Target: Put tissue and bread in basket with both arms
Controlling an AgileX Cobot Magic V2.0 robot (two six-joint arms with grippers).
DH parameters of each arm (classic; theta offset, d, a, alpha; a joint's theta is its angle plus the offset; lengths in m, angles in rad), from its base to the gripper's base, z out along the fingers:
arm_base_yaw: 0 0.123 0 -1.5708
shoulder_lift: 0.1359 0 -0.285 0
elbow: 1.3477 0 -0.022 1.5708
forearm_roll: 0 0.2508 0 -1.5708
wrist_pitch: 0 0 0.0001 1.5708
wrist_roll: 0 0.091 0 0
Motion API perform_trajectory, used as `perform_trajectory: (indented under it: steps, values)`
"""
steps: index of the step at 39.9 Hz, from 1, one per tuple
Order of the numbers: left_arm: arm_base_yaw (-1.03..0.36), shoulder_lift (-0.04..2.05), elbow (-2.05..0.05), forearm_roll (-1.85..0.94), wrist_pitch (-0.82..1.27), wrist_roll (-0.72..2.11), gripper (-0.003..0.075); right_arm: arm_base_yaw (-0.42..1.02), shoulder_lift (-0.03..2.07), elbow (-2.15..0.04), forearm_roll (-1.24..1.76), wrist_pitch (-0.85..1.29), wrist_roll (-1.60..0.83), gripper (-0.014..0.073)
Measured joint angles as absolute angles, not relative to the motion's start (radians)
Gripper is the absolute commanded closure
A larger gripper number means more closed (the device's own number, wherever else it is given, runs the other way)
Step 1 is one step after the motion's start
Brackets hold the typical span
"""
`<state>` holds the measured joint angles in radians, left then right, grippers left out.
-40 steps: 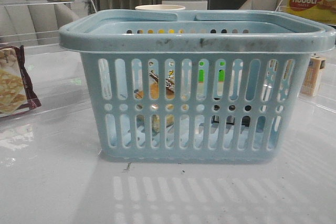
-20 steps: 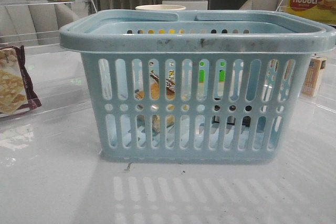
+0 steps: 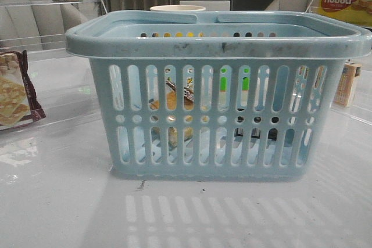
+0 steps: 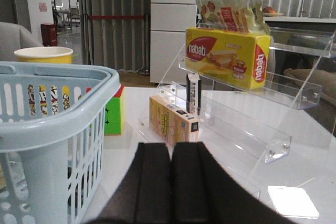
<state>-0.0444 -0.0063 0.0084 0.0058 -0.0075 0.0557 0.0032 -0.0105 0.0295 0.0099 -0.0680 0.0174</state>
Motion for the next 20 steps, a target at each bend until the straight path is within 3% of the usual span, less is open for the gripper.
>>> perform_trajectory:
  steps: [20]
  values:
    - [-0.044,-0.006,0.008,0.006,-0.008,0.056,0.0629,0.003,-0.01,0.029,0.01,-0.075,0.021,0.0537]
